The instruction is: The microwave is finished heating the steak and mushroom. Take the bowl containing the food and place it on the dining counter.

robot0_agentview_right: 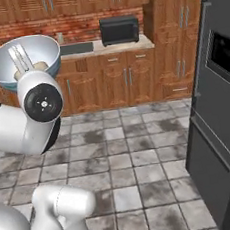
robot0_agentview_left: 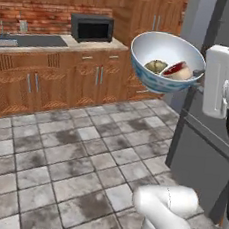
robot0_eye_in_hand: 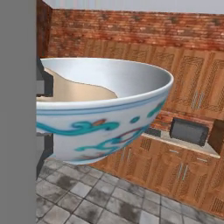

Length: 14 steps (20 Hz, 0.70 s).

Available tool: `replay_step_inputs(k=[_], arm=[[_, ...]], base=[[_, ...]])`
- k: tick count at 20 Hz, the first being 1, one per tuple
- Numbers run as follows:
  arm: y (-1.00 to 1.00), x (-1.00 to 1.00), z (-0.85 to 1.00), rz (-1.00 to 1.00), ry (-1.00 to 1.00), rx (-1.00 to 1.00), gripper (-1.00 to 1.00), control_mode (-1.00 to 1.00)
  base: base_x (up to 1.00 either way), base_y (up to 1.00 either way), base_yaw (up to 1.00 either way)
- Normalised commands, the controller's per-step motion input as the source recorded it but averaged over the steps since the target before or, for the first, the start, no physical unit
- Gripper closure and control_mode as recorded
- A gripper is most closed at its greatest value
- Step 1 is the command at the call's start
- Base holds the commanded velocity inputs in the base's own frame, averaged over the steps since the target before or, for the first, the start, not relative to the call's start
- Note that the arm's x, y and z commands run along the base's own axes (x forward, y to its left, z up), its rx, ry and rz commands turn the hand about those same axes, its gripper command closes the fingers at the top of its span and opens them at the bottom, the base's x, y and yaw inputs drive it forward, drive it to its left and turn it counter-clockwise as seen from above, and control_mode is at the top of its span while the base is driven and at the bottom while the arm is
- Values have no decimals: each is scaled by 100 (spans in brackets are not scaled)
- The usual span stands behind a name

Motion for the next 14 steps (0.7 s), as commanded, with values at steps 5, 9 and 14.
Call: replay_step_inputs(k=[5,9,14], arm=[[0,0,0,0,0,0,100,100],[0,0,0,0,0,0,100,100],[0,0,0,0,0,0,100,100]], base=[[80,3,71],[82,1,73],[90,0,72]])
